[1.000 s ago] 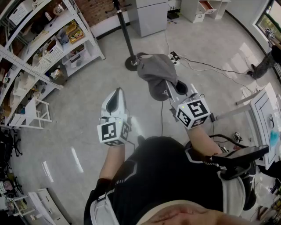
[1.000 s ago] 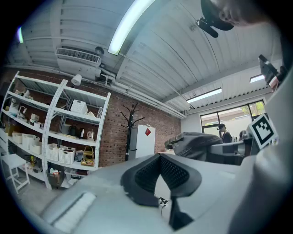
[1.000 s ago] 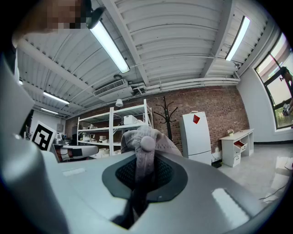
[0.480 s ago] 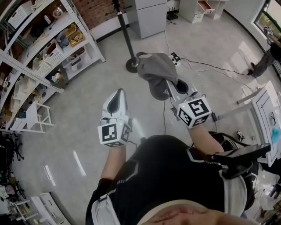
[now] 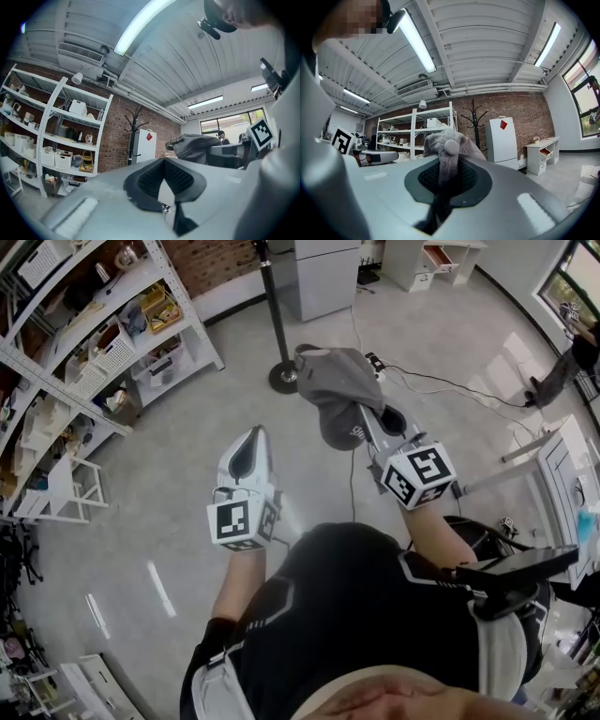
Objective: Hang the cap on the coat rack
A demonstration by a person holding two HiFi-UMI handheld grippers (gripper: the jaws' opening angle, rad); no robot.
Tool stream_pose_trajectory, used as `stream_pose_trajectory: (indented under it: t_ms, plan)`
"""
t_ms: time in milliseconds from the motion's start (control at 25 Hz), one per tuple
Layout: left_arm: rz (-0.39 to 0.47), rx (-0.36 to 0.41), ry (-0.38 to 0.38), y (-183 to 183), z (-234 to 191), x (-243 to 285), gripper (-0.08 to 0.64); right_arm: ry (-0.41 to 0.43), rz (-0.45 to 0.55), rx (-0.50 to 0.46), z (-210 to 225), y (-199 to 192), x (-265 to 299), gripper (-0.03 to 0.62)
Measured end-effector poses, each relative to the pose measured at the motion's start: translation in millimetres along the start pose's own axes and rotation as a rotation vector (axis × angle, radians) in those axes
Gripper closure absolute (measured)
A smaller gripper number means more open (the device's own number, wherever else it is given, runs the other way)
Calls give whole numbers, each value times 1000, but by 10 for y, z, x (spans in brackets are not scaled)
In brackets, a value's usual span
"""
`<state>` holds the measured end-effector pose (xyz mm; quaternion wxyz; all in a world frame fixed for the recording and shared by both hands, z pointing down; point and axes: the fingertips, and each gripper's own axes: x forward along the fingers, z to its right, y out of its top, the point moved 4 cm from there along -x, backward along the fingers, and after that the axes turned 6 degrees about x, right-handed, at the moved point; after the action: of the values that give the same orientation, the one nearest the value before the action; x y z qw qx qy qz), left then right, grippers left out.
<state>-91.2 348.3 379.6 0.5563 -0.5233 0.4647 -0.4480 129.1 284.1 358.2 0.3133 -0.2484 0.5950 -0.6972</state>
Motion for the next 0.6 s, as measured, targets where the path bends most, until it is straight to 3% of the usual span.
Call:
stream_pose_trajectory:
  t_ms: [360, 600]
  plan:
    - [14, -18, -70, -137, -348, -104, 558, -45, -9, -31, -375, -98, 142, 572]
    - [14, -25, -83, -141, -406, -64, 558, -50, -11, -29, -366, -78, 250, 572]
